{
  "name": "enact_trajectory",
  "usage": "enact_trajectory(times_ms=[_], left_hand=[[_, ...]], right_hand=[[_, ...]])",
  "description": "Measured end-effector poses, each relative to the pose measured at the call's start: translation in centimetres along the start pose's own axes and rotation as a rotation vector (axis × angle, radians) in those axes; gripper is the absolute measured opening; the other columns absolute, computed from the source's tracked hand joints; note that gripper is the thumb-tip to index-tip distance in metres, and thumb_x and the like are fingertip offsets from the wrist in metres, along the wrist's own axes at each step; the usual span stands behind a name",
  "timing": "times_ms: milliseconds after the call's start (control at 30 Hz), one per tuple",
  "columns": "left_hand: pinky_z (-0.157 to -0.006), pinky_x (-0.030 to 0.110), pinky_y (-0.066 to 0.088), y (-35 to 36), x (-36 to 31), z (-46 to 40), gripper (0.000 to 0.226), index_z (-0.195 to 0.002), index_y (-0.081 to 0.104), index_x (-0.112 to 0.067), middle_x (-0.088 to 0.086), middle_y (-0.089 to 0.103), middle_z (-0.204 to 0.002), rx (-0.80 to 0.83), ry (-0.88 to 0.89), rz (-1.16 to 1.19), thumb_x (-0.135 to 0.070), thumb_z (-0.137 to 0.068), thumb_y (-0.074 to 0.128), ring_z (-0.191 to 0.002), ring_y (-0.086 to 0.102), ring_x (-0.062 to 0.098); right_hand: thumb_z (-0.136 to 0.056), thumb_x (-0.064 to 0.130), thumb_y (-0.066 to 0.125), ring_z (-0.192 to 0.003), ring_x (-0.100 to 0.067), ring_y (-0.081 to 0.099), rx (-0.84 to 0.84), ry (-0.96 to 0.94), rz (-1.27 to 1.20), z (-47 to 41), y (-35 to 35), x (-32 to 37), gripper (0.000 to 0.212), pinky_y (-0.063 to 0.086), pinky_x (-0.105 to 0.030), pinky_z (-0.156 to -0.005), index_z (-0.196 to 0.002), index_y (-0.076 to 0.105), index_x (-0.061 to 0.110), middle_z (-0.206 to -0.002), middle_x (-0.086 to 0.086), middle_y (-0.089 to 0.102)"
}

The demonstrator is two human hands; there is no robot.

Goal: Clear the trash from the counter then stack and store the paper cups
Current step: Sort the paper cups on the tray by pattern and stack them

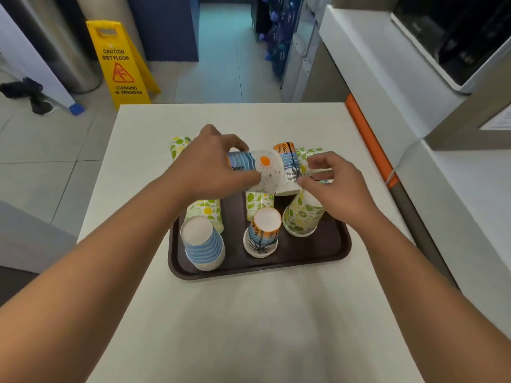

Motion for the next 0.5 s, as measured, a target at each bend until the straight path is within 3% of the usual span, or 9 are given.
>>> enact_trajectory(times_ms=[200, 333, 500], left_hand=[[-0.074, 0.030, 0.047, 0.0, -1.6, 2.2, 0.071, -0.125, 0.054, -0.029, -0.004, 0.052, -0.104, 0.087, 0.112, -0.184, -0.048, -0.060, 0.074, -0.089, 0.054, 0.017], [-0.068, 0.036, 0.053, 1.1, -1.8, 2.8, 0.060, -0.108, 0.047, -0.034, -0.009, 0.060, -0.097, 0.116, 0.125, -0.118, -0.047, -0.055, 0.072, -0.083, 0.057, 0.018], [-0.059, 0.021, 0.043, 3.4, -1.9, 3.3, 0.060, -0.106, 0.046, -0.033, -0.013, 0.057, -0.089, 0.141, 0.119, -0.047, -0.046, -0.059, 0.080, -0.076, 0.053, 0.007]], right_hand=[[-0.083, 0.030, 0.070, -0.109, -0.016, 0.056, 0.018, 0.033, 0.193, -5.6, 1.2, -1.7, 0.043, 0.039, -0.024, -0.080, -0.121, 0.058, 0.014, -0.124, -0.003, 0.060], [-0.083, 0.039, 0.070, -0.102, -0.019, 0.055, 0.131, 0.107, 0.326, -8.4, 2.6, -2.7, 0.056, 0.040, -0.027, -0.077, -0.128, 0.052, 0.011, -0.127, -0.008, 0.058], [-0.078, 0.050, 0.072, -0.085, -0.015, 0.049, 0.243, 0.178, 0.385, -9.9, 4.1, -3.2, 0.065, 0.040, -0.028, -0.070, -0.124, 0.050, 0.010, -0.113, -0.005, 0.057]])
Point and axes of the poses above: each hand's wrist, its own z-axis away from the middle knuckle, its own y-axis out of the palm, x = y × z, the point moved 3 cm from there along -z, towards the middle knuckle
